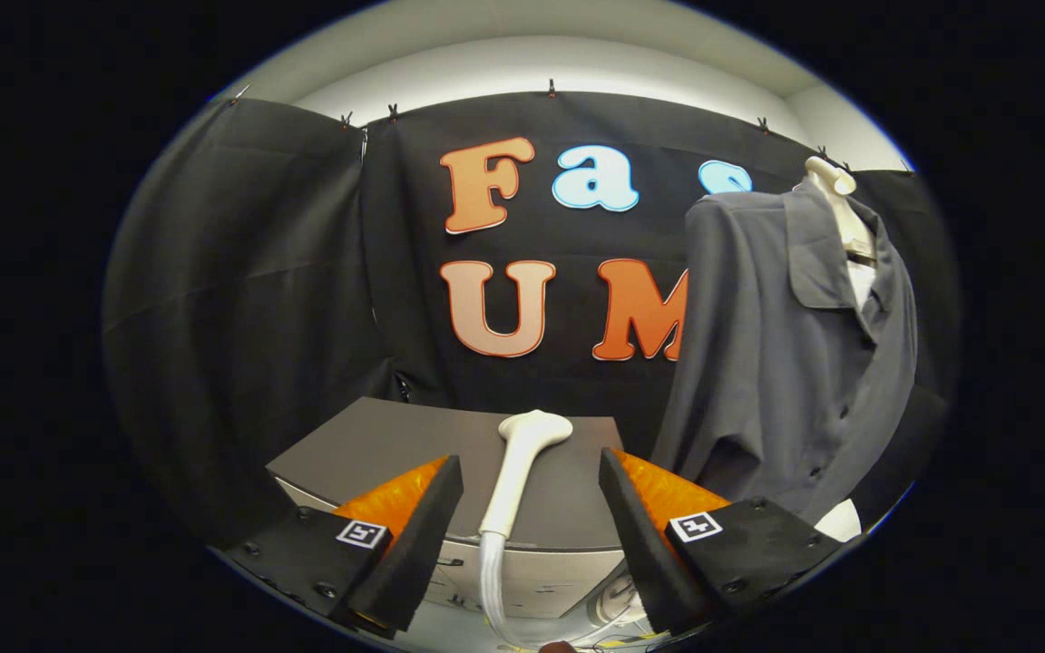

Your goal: Iron the clothes twice with a garment steamer, once on the left side and once on the right side.

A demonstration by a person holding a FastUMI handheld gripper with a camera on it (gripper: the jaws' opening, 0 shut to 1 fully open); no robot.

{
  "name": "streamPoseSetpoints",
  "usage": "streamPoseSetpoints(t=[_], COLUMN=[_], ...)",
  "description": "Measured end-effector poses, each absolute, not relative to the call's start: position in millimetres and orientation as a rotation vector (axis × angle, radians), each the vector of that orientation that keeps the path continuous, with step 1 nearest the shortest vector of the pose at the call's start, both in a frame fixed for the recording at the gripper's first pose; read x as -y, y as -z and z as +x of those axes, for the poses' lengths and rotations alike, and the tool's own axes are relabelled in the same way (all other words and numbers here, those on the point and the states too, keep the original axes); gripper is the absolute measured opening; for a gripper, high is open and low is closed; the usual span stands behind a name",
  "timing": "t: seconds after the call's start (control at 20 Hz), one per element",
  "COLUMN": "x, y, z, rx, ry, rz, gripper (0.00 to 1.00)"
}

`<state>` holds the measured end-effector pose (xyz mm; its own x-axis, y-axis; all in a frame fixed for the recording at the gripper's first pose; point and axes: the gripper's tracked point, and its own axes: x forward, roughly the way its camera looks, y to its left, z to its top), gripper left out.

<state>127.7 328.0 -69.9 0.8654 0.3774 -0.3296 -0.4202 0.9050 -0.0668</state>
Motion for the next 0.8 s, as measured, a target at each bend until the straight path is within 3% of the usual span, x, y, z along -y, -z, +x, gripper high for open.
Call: streamPoseSetpoints(t=[0.7, 0.8], x=[-386.0, -383.1], y=[199.1, 211.4], z=[236.9, 253.2], rx=[-0.685, -0.717], ry=[-0.36, -0.326], rz=[-0.153, -0.161], gripper=[0.98, 0.88])
